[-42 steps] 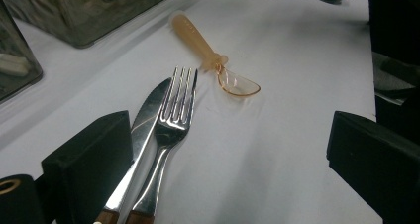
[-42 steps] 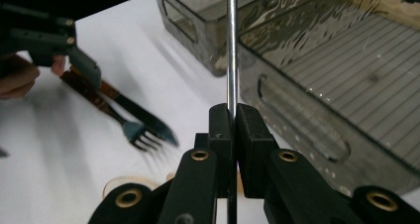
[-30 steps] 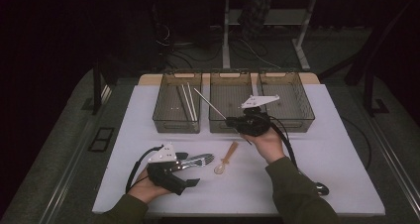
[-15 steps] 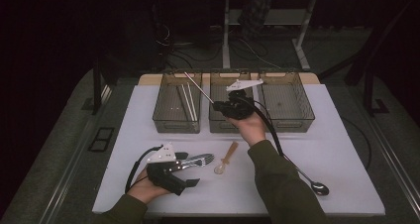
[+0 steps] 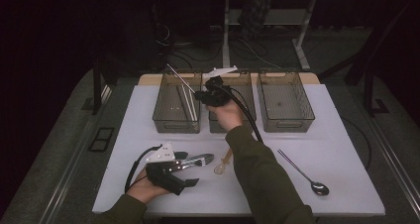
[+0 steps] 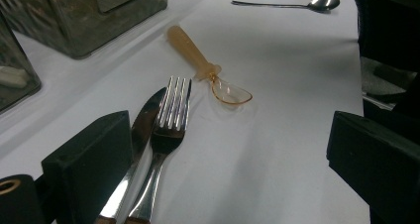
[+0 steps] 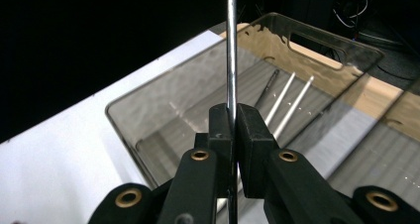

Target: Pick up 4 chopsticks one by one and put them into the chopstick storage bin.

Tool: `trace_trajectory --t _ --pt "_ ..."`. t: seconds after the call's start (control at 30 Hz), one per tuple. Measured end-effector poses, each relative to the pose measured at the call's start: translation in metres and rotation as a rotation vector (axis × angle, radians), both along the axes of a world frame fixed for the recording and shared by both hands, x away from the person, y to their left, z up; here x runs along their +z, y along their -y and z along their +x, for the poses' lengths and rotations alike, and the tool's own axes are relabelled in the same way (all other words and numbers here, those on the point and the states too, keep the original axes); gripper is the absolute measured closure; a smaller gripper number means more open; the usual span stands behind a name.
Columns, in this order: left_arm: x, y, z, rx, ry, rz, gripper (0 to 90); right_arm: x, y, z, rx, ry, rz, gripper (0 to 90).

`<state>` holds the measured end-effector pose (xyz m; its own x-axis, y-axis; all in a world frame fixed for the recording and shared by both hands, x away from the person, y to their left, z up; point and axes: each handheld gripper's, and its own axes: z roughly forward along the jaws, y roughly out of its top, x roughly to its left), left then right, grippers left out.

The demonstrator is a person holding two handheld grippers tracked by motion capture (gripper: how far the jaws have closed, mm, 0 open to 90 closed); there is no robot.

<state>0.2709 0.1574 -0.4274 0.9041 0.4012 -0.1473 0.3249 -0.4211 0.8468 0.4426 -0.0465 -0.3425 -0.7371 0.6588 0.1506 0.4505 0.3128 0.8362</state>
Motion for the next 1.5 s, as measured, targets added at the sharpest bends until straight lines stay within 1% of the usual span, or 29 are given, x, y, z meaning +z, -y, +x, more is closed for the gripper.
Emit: trace_trajectory --t 0.17,0.27,0.3,0.33,0.47,0.7,0.93,1.07,1.13,1.27,1.5 --pt "0.001 -0.001 0.000 0.001 0.000 -0.010 2.7 -0.001 -0.016 0.011 -0.009 -0.011 -0.002 85.1" --pt "0.001 -0.002 0.000 0.003 0.000 -0.017 2.7 -0.006 -0.027 0.018 -0.019 -0.025 0.001 85.1" --pt "0.001 -0.002 0.000 0.003 0.000 -0.017 2.7 -0.006 -0.027 0.018 -0.019 -0.025 0.001 85.1" --pt "0.002 -0.002 0.000 0.003 0.000 -0.022 2.7 -0.010 -0.034 0.022 -0.020 -0.036 -0.005 85.1" --pt "0.002 -0.004 0.001 0.005 0.002 -0.029 2.7 -0.018 -0.047 0.029 -0.023 -0.053 -0.028 85.1" --pt "0.003 -0.004 0.001 0.004 0.000 -0.036 2.8 -0.026 -0.064 0.036 -0.030 -0.073 -0.046 85.1" --pt "0.003 -0.006 0.001 0.004 -0.001 -0.044 2.8 -0.038 -0.073 0.041 -0.042 -0.095 -0.062 85.1" --pt "0.003 -0.006 0.001 0.003 0.001 -0.044 2.8 -0.046 -0.077 0.042 -0.062 -0.117 -0.089 85.1" --pt "0.004 -0.006 0.001 0.002 0.001 -0.043 2.8 -0.048 -0.077 0.042 -0.066 -0.121 -0.098 85.1" --pt "0.003 -0.005 0.001 0.002 0.000 -0.044 2.8 -0.049 -0.080 0.041 -0.075 -0.124 -0.120 85.0" --pt "0.004 -0.005 0.001 0.001 0.000 -0.044 2.8 -0.051 -0.081 0.041 -0.078 -0.138 -0.135 84.2"
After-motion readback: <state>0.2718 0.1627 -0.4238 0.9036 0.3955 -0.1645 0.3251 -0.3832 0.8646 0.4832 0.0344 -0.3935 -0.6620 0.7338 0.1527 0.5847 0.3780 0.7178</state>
